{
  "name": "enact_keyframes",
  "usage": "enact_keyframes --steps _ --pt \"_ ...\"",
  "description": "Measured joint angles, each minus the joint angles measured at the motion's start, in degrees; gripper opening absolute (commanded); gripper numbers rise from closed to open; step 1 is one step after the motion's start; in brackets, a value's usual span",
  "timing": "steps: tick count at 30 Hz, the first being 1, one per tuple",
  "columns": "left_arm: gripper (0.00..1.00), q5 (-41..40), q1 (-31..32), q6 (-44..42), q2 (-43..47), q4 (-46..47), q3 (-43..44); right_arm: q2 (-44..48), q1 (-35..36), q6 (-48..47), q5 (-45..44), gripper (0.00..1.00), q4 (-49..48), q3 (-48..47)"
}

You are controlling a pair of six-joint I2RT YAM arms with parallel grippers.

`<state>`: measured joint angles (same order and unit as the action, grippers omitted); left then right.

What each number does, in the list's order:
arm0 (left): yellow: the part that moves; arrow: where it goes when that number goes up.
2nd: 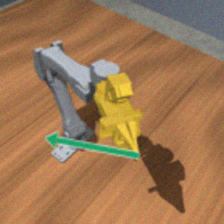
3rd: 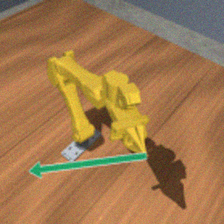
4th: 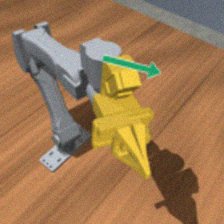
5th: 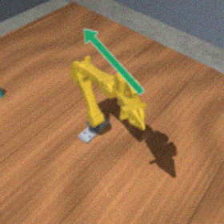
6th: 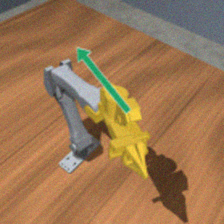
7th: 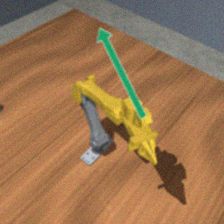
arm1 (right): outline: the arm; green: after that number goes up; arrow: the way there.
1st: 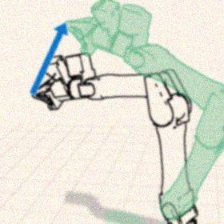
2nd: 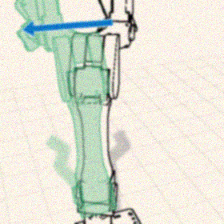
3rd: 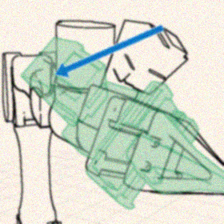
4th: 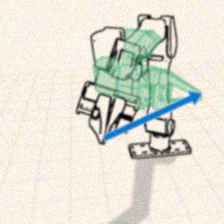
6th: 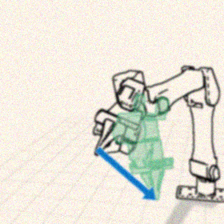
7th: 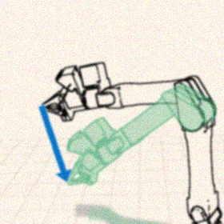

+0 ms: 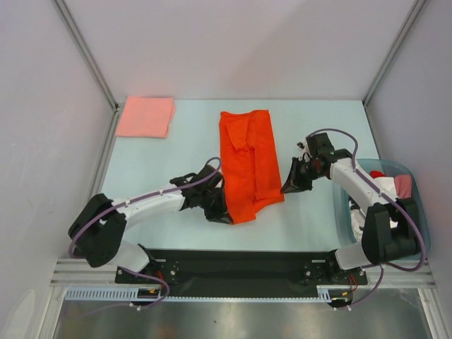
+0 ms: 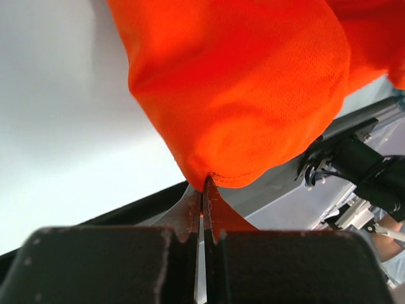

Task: Fold and stack the t-shirts
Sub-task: Fold the tshirt

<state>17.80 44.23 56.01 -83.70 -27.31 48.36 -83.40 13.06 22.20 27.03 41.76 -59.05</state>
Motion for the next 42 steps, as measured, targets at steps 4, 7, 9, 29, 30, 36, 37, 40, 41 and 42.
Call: enact_keyframes --steps 4,7,9,29,30,36,37,40,41,42 --pt "0.0 0.7 1.11 3.63 3.82 2.86 -5.18 5.18 0.74 0.15 -0.13 0.0 0.92 6.14" --pt "0.0 1.07 2.01 6.32 5.09 5.2 -9.25 7.91 0.96 0.55 -0.24 0.0 1.29 11.1" --pt "0.0 1.57 2.84 7.48 4.98 6.21 -10.8 8.79 1.16 1.03 -0.42 0.0 1.4 14.05" --pt "0.0 2.89 -1.36 4.22 -3.17 4.0 1.84 0.31 1.44 0.85 -1.68 0.0 1.03 4.79" --pt "0.0 2.73 -3.04 3.23 -4.04 3.76 3.8 -1.7 0.94 0.35 -1.7 0.0 1.03 2.34" --pt "0.0 3.34 -10.95 -2.8 -14.32 1.31 17.84 -15.43 -1.64 -2.34 -1.38 0.0 0.13 -12.41" --pt "0.0 3.39 -11.91 -3.82 -16.44 0.96 20.15 -18.12 -1.86 -2.75 -1.14 0.0 0.39 -15.21" --pt "0.0 3.58 -14.34 -6.01 -21.55 -0.37 25.35 -24.65 -2.43 -3.34 -0.59 0.0 0.48 -21.73" --pt "0.0 3.63 -14.93 -6.54 -22.64 -0.74 26.38 -26.69 -2.56 -3.45 -0.48 0.0 0.9 -23.98" --pt "0.0 3.69 -15.65 -7.1 -23.91 -1.16 27.54 -28.39 -2.64 -3.63 -0.35 0.0 0.87 -25.77"
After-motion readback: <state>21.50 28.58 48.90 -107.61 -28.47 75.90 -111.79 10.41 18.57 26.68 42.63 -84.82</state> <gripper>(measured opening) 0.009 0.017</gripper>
